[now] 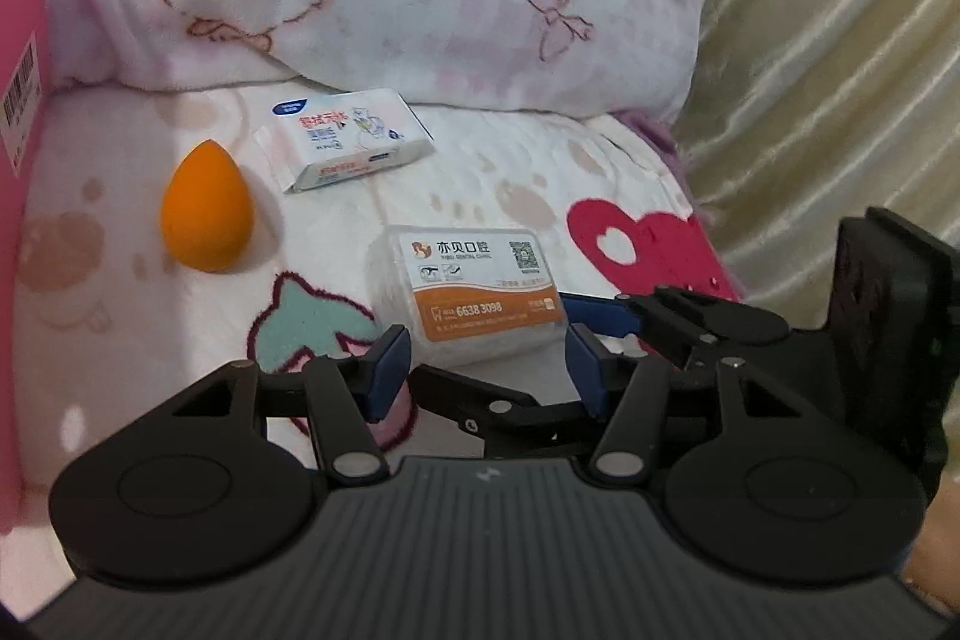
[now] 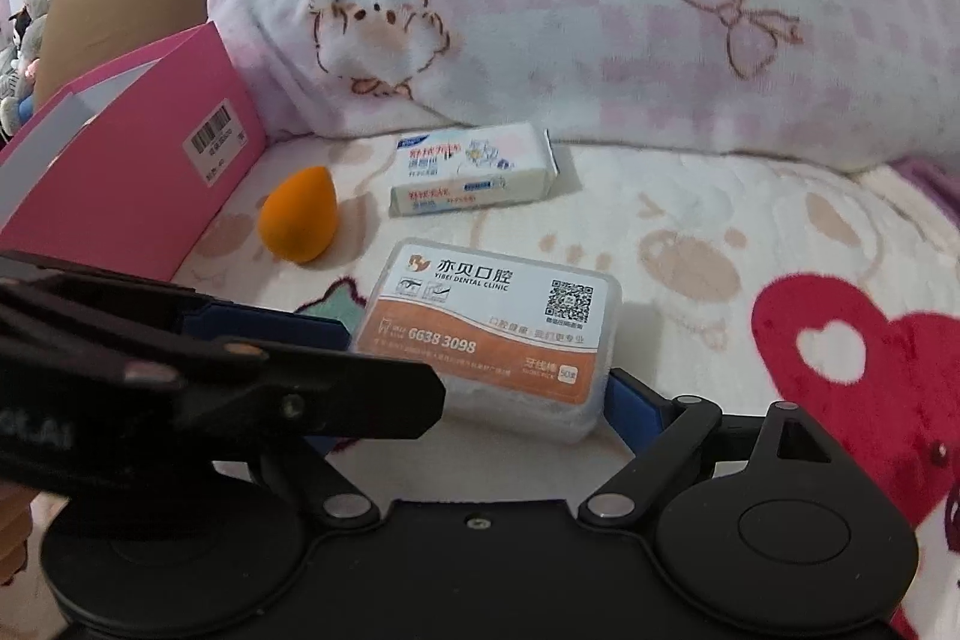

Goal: Organize objects
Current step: 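Move the right gripper toward the clear dental-floss box on the blanket, then close the right gripper on the clear dental-floss box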

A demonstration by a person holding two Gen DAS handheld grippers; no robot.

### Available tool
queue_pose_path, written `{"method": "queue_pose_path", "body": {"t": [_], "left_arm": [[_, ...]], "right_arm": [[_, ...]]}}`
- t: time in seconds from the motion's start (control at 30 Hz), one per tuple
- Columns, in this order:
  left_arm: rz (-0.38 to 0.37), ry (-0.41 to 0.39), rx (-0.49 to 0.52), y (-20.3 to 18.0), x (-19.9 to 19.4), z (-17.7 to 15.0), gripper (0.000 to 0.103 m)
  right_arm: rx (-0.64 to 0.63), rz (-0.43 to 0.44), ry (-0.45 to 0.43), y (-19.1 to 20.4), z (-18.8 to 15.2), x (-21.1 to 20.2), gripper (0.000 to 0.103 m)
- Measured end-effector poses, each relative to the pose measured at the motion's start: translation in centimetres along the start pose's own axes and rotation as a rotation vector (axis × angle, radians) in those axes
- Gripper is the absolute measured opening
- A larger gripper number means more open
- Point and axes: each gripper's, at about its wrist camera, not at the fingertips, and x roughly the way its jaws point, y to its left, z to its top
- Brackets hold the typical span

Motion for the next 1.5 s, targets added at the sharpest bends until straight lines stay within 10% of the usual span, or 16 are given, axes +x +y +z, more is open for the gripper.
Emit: {"method": "queue_pose_path", "body": {"t": [0.23,0.4,1.5], "left_arm": [[0.006,0.098,-0.106,0.5,-0.1,-0.1,0.053],[0.091,0.043,-0.077,1.4,-0.1,0.2,0.053],[0.038,-0.025,-0.195,3.1,0.9,-0.7,0.028]], "right_arm": [[-0.067,0.009,0.024,0.8,-1.0,-0.6,0.092],[-0.140,-0.052,0.023,2.1,-0.9,0.1,0.094],[0.011,0.024,0.062,0.3,0.5,0.6,0.096]]}}
